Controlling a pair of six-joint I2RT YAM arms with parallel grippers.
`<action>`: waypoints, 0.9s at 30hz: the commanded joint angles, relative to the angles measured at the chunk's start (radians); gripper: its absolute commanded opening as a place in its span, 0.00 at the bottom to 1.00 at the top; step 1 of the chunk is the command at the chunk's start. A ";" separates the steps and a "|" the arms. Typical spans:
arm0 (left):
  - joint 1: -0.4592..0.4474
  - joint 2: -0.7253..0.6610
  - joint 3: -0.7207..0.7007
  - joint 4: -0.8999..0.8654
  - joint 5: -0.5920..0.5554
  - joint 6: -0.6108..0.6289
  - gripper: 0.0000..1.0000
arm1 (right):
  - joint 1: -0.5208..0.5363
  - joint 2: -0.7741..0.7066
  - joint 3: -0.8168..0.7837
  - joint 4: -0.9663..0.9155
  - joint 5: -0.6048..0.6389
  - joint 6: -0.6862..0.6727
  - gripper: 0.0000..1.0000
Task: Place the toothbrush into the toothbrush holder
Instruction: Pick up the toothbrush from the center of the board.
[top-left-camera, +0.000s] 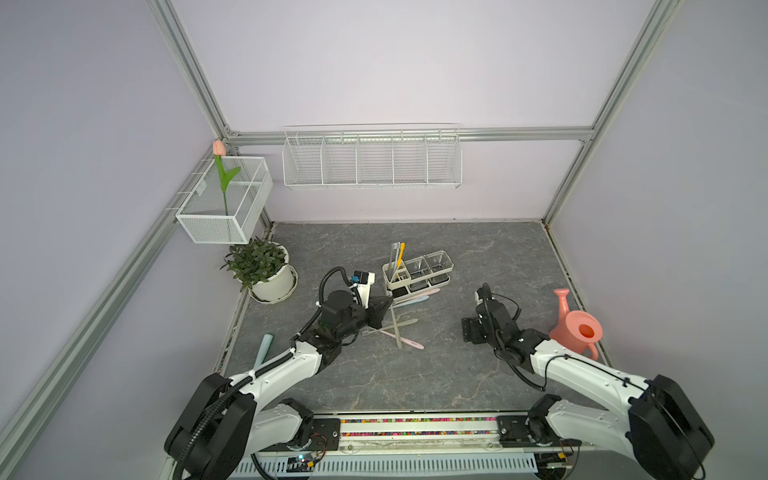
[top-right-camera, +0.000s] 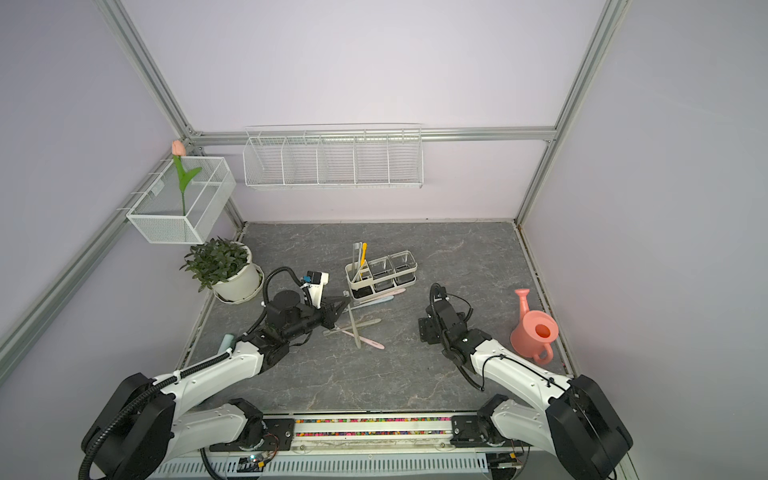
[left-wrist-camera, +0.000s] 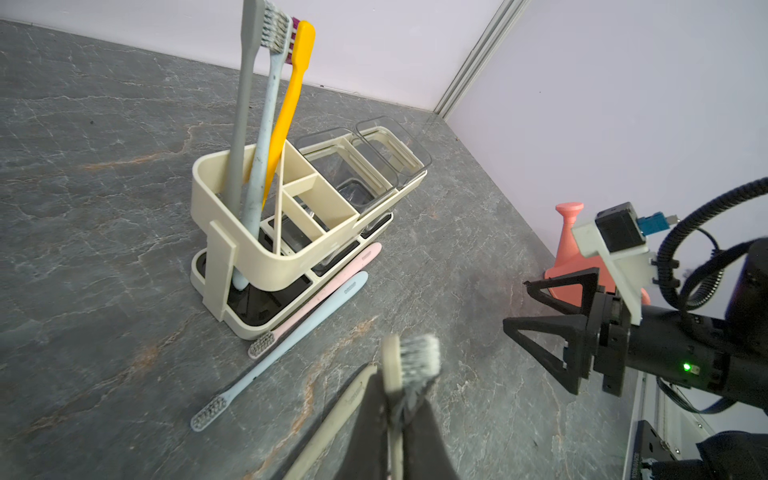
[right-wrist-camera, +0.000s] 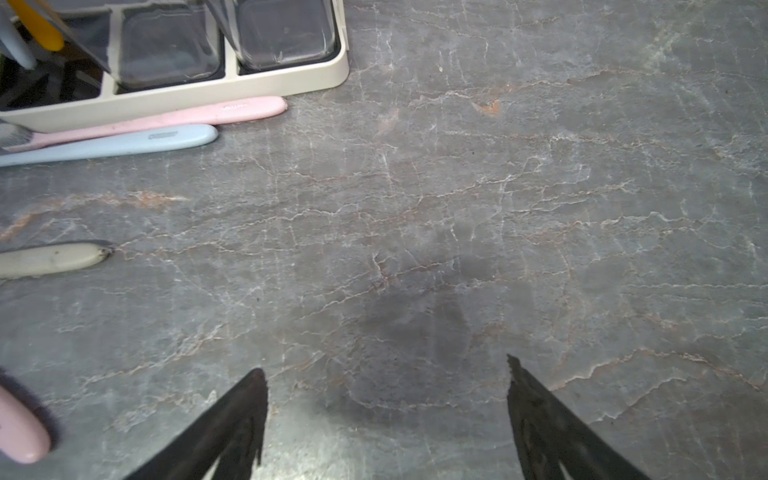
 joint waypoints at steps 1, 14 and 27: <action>0.001 -0.028 0.038 -0.038 -0.030 0.013 0.00 | -0.018 0.020 -0.023 0.062 -0.025 -0.038 0.91; 0.001 -0.070 0.230 -0.212 -0.139 0.090 0.00 | -0.032 0.038 -0.050 0.115 -0.013 -0.030 0.91; 0.001 0.028 0.397 -0.074 -0.184 0.214 0.00 | -0.055 0.053 -0.051 0.115 -0.033 -0.015 0.91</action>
